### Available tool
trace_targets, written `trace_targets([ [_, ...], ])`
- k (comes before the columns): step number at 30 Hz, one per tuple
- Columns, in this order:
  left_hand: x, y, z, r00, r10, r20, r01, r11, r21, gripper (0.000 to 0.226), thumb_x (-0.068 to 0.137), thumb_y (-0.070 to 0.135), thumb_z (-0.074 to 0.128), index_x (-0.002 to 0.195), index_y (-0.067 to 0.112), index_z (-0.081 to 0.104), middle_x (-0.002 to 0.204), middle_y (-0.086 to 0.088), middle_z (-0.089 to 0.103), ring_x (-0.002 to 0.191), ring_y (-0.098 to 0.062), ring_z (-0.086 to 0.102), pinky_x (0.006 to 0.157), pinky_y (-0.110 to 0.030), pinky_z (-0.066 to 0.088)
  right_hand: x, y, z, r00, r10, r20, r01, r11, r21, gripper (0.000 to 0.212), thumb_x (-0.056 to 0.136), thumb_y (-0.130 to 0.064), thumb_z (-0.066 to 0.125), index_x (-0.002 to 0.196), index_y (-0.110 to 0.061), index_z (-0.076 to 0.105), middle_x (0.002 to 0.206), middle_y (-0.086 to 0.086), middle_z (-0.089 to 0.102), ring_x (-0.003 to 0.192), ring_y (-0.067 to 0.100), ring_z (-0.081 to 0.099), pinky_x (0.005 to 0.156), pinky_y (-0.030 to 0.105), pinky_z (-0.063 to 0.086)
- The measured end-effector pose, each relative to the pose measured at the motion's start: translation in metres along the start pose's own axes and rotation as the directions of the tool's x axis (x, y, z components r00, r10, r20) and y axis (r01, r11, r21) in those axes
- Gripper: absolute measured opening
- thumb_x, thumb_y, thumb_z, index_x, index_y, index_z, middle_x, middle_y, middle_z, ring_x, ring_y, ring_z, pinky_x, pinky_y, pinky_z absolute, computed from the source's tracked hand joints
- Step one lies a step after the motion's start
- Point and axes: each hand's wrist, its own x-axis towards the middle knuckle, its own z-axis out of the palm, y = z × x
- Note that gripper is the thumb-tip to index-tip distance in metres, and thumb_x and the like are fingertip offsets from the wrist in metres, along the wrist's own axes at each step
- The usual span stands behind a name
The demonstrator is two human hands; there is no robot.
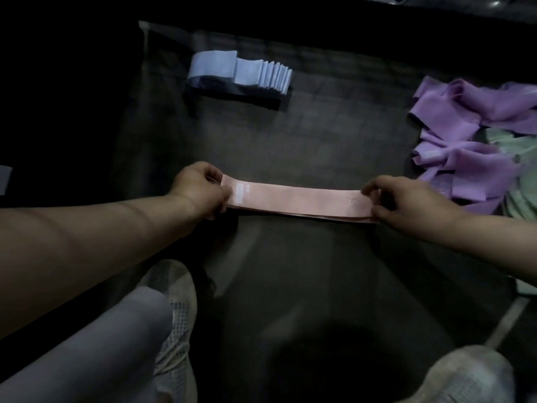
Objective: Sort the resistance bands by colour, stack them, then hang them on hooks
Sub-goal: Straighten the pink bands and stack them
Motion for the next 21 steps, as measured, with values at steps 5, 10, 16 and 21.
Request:
trace_targets([
  [5,0.001,-0.003,0.003,0.999,0.047,-0.010,-0.046,0.997,0.061,0.018,0.086,0.005,0.068,0.085,0.016,0.054,0.067,-0.009,0.063,0.047,-0.018,0.059,0.041,-0.027,0.046,0.000,0.000,0.005,0.999,-0.019,-0.031,0.018,0.999,-0.052,0.030,0.086,-0.016,0.064,0.115,-0.024,0.063,0.107,0.004,0.061,0.093,0.021,0.059,0.083,0.029,0.047],
  [10,0.002,-0.005,0.003,0.994,0.106,-0.030,-0.099,0.977,0.190,0.019,0.082,0.014,0.072,0.086,0.019,0.054,0.080,-0.008,0.068,0.064,-0.027,0.069,0.058,-0.039,0.059,-0.003,-0.002,0.013,0.998,-0.048,-0.028,0.044,0.989,-0.139,0.027,0.087,-0.027,0.062,0.113,-0.024,0.058,0.099,0.007,0.052,0.086,0.029,0.059,0.079,0.039,0.052],
  [16,-0.002,-0.003,0.002,0.983,0.182,-0.032,-0.126,0.782,0.610,0.059,0.075,0.047,0.075,0.123,0.025,0.048,0.128,-0.005,0.046,0.117,-0.028,0.051,0.098,-0.038,0.044,0.001,0.005,0.017,0.983,-0.172,-0.062,0.140,0.925,-0.352,0.058,0.069,-0.041,0.080,0.114,-0.012,0.057,0.115,0.015,0.045,0.101,0.037,0.049,0.085,0.047,0.049],
  [21,0.003,-0.003,-0.001,0.801,0.462,0.381,-0.569,0.388,0.725,0.095,0.065,0.059,0.079,0.145,0.027,0.036,0.146,-0.002,0.032,0.133,-0.026,0.033,0.110,-0.037,0.028,0.011,0.003,0.024,0.959,-0.276,0.073,0.277,0.841,-0.464,0.097,0.066,-0.054,0.082,0.141,-0.004,0.046,0.138,0.020,0.045,0.124,0.039,0.046,0.101,0.049,0.043],
])
